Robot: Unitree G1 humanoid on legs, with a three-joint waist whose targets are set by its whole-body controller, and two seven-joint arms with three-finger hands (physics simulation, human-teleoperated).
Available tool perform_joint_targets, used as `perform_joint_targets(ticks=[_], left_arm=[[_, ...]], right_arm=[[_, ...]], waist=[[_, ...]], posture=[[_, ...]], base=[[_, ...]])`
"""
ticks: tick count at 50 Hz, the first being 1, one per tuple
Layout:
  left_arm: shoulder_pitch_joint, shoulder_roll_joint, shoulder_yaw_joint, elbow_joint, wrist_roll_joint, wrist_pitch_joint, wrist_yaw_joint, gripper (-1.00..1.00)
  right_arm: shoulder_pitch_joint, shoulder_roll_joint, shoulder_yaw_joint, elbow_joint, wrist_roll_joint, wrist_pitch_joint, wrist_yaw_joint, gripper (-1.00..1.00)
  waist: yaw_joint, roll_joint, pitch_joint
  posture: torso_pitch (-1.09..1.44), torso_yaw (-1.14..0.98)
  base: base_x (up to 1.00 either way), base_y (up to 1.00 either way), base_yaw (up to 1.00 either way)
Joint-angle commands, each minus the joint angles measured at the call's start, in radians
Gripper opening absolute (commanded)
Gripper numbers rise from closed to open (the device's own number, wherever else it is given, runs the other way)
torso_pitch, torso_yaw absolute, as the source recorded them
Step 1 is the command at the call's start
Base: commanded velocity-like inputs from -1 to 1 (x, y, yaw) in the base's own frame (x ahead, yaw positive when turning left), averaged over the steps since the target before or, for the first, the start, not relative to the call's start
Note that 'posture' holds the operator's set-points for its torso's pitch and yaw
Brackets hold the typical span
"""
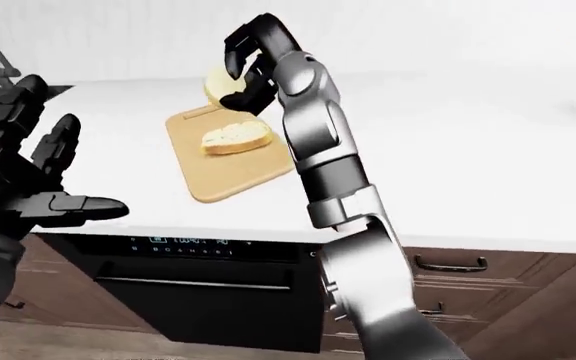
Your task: Pick up the wedge of cheese and place it on the slice of bread to prepare a simple cheese on bread dish.
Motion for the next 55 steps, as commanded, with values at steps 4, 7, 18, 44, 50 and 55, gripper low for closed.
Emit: perform_joint_targets(ticks=[4, 7, 18, 44, 50, 55], left_arm=[[-0.015, 0.010, 0.011, -0.014, 0.000, -0.019, 0.002, 1.00], [-0.014, 0.009, 0.008, -0.014, 0.000, -0.019, 0.004, 1.00], [-0.033, 0.013, -0.002, -0.013, -0.002, -0.007, 0.013, 1.00], [-0.007, -0.001, 0.004, -0.024, 0.009, -0.018, 0.000, 1.00], [-0.010, 0.000, 0.000, -0.017, 0.011, -0.024, 0.000, 1.00], [-0.009, -0.002, -0.004, -0.014, 0.014, -0.027, 0.000, 1.00]], right_arm=[[-0.019, -0.004, -0.006, -0.019, 0.003, -0.007, -0.002, -1.00], [-0.016, -0.005, -0.006, -0.018, 0.003, -0.009, -0.003, -1.00], [-0.012, -0.012, -0.011, -0.021, 0.006, -0.007, 0.001, -1.00], [-0.013, -0.009, -0.009, -0.009, 0.019, -0.010, -0.021, -1.00], [-0.015, -0.010, -0.009, -0.011, 0.021, -0.010, -0.019, -1.00], [-0.014, -0.010, -0.011, -0.009, 0.023, -0.014, -0.022, -1.00]], waist=[[0.002, -0.007, -0.018], [0.004, -0.041, -0.018], [-0.005, -0.130, 0.010], [-0.008, -0.066, 0.023], [-0.021, -0.038, 0.010], [-0.012, -0.063, 0.005]], posture=[[0.00, 0.00], [0.00, 0.00], [0.00, 0.00], [0.00, 0.00], [0.00, 0.00], [0.00, 0.00]], base=[[0.00, 0.00, 0.44], [0.00, 0.00, 0.44], [0.00, 0.00, 0.38], [0.14, 0.00, 0.00], [0.00, 0.00, 0.00], [0.00, 0.00, 0.00]])
